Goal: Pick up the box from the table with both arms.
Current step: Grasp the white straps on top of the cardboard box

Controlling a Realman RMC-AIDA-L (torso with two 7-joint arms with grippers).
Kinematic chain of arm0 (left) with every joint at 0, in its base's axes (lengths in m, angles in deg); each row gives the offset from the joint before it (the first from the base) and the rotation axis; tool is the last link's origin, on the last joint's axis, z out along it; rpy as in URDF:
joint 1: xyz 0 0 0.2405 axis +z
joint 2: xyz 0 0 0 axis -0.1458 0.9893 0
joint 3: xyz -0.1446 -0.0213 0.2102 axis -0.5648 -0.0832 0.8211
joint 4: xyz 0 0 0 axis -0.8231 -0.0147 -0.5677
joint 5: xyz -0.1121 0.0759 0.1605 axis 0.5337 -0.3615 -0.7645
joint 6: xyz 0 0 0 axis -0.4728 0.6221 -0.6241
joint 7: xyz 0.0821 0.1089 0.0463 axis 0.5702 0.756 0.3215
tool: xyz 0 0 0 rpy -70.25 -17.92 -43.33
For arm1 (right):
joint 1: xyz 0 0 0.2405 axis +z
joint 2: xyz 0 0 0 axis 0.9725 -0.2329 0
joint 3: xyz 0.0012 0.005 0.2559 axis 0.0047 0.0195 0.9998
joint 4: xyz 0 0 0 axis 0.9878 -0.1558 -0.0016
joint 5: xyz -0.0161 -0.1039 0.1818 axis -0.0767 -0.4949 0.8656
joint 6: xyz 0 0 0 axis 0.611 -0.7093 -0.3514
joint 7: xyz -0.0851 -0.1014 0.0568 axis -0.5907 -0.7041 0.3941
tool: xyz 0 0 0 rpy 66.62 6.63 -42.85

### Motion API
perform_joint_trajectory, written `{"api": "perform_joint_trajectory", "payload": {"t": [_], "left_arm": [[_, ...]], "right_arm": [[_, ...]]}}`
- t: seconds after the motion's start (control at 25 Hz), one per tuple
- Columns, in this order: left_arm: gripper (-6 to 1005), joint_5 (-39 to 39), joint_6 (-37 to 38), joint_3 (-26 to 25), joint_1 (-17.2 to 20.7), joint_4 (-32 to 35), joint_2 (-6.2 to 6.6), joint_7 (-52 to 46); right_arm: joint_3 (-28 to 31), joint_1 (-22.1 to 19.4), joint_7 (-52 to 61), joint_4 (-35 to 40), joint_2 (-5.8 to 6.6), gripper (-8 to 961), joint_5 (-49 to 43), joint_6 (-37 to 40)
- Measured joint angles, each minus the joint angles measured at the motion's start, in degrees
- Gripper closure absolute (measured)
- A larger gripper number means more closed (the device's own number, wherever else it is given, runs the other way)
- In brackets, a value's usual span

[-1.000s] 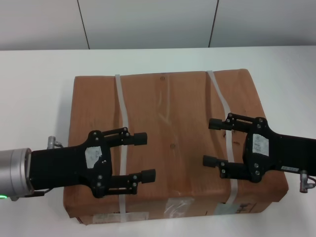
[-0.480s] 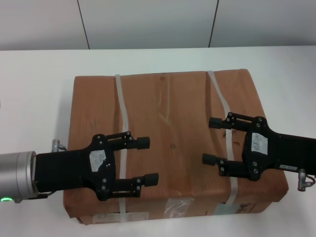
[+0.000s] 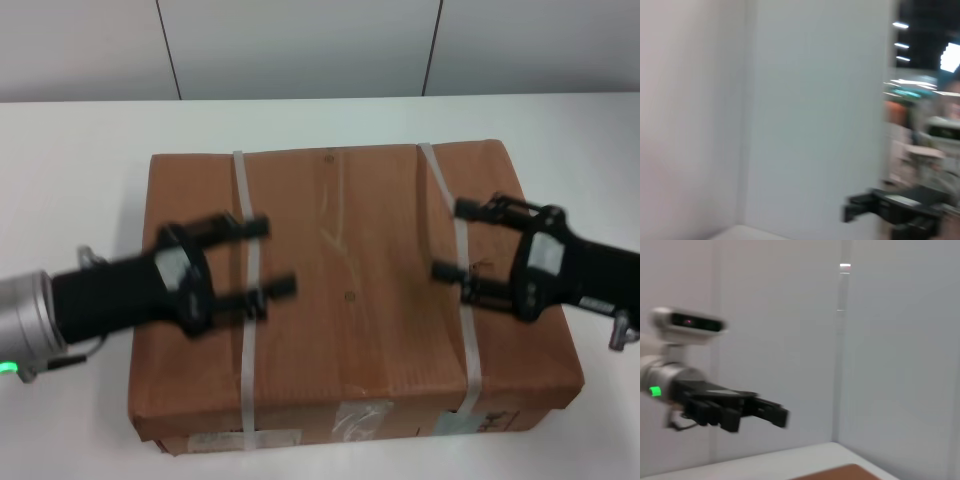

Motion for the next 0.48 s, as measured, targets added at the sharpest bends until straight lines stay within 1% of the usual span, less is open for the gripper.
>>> {"api": "perform_joint_trajectory", "payload": {"t": [0.08,0.12,0.16,0.24,0.48], "left_arm": [[243,3.4,-3.0,-0.2,0.7,-0.5,-0.03,-1.3],[243,5.3,-4.6,-0.2,0.9,-1.1,0.00,-2.3],[243,6.7,-5.9,-0.3,0.9,-1.8,0.10,-3.2],[243,8.5,-8.0,-0.3,0.9,-3.0,0.32,-4.7],[244,7.4,-14.0,0.2,0.2,-4.3,0.38,-8.1]], "right_arm": [[2.8,0.0,1.0,-1.4,-0.01,184,0.1,-2.4],[4.5,0.0,2.6,-2.3,-0.02,184,0.4,-4.8],[4.5,0.0,2.6,-2.3,-0.02,184,0.4,-4.8],[4.9,0.0,4.5,-3.1,-0.03,184,0.7,-8.1],[4.5,1.5,9.5,-6.5,-0.12,185,0.5,-17.0]]}}
